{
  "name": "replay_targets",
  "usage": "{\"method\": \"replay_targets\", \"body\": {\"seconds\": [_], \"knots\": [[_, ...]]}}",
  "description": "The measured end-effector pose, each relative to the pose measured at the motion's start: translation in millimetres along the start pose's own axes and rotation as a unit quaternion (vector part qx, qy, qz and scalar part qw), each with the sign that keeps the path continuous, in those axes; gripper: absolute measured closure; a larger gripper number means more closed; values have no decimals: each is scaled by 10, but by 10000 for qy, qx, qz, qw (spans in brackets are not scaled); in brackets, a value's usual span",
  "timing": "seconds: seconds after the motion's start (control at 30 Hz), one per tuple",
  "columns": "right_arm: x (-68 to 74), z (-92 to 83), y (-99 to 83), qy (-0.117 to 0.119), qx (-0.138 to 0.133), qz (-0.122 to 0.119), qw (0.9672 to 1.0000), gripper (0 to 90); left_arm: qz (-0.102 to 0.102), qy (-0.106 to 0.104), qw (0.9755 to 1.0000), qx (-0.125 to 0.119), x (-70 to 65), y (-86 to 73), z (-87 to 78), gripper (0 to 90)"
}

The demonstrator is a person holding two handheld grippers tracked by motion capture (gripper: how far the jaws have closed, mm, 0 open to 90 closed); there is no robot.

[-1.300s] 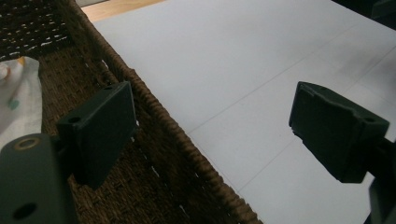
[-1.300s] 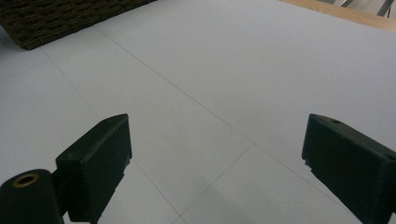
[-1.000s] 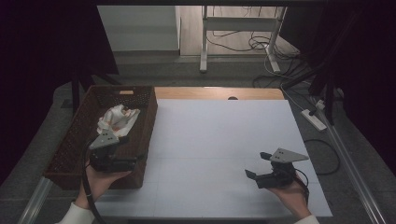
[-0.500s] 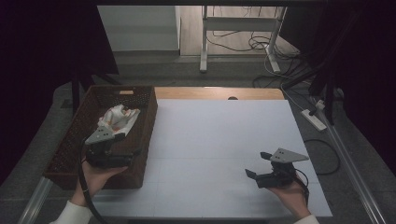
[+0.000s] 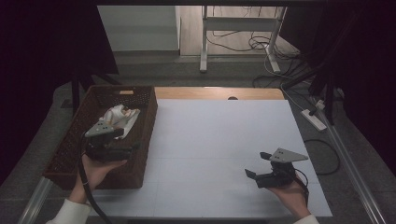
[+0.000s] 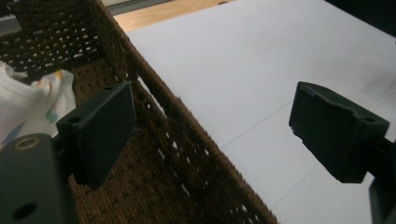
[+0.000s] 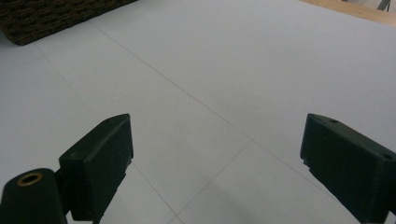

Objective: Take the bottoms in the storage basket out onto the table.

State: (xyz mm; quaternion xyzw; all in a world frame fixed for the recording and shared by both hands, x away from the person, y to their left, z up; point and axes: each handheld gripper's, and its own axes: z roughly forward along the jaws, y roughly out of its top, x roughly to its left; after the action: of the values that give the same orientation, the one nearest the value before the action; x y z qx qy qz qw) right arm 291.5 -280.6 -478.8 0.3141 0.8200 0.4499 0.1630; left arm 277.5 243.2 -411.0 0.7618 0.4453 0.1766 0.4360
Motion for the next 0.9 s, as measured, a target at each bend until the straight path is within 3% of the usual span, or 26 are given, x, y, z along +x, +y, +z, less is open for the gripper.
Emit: {"method": "replay_targets", "body": {"seconds": [0.43,0.9], "knots": [[0,7,-5,16,23,-12,10000,97,107,107,9998,128,39,71,87,138],[-26,15,-21,-19,38,43,10000,97,-61,171,9998,64,233,145,96,134]]}}
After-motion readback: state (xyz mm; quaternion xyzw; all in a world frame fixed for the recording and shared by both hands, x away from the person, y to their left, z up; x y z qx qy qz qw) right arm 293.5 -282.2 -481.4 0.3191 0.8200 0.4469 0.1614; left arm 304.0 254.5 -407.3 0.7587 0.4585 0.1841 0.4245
